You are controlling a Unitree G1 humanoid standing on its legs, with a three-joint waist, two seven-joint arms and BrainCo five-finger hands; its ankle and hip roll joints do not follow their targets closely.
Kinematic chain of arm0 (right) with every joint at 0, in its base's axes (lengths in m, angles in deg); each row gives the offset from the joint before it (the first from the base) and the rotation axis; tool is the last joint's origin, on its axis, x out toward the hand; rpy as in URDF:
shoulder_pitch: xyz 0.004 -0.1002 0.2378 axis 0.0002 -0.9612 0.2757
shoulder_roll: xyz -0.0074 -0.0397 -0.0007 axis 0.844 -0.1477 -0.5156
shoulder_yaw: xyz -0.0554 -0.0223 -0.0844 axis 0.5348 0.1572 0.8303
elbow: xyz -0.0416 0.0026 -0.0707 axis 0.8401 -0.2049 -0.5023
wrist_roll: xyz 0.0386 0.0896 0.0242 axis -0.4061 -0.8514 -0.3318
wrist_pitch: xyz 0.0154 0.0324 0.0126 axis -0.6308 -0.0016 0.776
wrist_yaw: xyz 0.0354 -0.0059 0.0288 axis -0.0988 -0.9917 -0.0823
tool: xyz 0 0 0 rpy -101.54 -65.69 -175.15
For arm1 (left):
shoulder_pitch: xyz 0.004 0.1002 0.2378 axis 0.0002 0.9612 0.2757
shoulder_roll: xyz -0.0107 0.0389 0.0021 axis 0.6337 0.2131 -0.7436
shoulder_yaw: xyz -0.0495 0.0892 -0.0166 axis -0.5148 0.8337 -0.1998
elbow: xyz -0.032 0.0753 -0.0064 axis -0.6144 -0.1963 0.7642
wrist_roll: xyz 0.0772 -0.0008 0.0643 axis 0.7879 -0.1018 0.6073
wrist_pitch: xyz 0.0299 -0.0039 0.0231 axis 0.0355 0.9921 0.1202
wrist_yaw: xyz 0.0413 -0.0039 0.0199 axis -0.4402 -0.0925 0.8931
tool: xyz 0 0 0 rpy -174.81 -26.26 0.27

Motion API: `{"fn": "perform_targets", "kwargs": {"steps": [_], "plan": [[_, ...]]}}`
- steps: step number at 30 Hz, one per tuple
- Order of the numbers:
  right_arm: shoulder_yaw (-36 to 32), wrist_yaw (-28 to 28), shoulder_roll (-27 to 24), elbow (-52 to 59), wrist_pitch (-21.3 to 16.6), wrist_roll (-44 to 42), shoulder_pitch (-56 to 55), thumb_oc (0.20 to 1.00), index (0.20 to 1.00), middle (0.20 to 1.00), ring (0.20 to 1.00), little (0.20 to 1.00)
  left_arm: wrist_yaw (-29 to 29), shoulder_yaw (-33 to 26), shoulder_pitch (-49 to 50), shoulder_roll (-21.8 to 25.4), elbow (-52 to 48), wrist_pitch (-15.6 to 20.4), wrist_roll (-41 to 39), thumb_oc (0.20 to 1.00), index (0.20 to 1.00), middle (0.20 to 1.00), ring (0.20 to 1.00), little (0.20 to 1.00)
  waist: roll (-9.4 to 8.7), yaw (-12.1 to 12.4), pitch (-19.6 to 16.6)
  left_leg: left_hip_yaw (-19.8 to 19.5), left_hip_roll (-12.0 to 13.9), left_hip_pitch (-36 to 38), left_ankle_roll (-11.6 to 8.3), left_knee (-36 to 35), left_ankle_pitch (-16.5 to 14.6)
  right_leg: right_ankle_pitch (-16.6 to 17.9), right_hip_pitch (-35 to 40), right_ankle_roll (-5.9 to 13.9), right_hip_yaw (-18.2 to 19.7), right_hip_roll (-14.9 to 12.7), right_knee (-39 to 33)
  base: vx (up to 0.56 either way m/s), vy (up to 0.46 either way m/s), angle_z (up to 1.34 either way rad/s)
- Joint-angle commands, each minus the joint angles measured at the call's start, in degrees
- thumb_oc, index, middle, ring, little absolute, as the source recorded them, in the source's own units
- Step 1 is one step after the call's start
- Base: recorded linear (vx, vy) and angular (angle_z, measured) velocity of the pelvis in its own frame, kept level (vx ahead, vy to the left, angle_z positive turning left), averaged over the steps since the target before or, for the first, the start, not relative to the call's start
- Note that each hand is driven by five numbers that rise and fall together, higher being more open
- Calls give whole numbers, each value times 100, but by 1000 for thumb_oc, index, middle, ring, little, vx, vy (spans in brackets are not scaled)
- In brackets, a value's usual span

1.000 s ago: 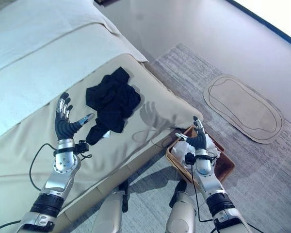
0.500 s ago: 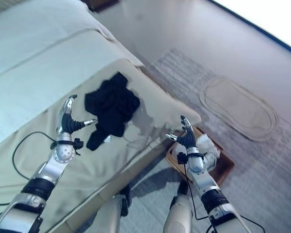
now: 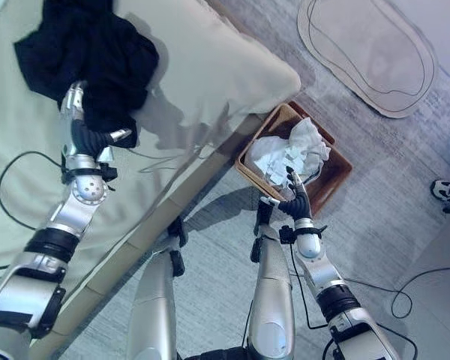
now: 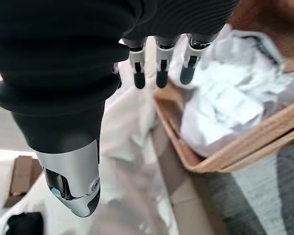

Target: Pick up clothes into the bucket

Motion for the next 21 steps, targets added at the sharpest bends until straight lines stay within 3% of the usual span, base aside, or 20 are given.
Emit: {"fn": "perform_targets", "kwargs": {"steps": [1, 12, 16, 21], "plan": [[-306, -133, -163, 600, -448, 15, -216, 1000, 1000, 1000, 1000, 1000, -463, -213, -339, 489, -65, -19, 197, 1000, 1000, 1000, 1000, 1000, -113, 29, -260, 48, 121, -337, -89, 720, -612, 273, -141, 398, 407, -143, -276, 0, 0, 0], [-470, -270, -243, 819, -663, -86, -325, 1000, 1000, 1000, 1000, 1000, -1045, -32, -1269, 1355, 433, -448, 425, 1000, 1000, 1000, 1000, 1000, -129, -59, -268, 23, 135, -1256, -33, 1191, -813, 305, -981, 472, 508, -183, -75, 9, 13, -1], [-425, -274, -265, 781, -662, -62, -341, 1000, 1000, 1000, 1000, 1000, -915, 302, -1642, 1500, 896, -528, 359, 1000, 1000, 1000, 1000, 1000, -143, -102, -300, 36, 115, -1363, -14, 1245, -849, 318, -1067, 484, 524, -195, -79, 0, 0, 0], [-408, -197, -293, 695, -644, -143, -313, 1000, 1000, 1000, 1000, 1000, -463, 581, -1774, 1509, 1127, -330, 122, 1000, 1000, 1000, 1000, 1000, -125, -124, -310, 58, 84, -1415, -6, 1273, -868, 368, -1095, 493, 547, -198, -153, 6, 12, 0]]}}
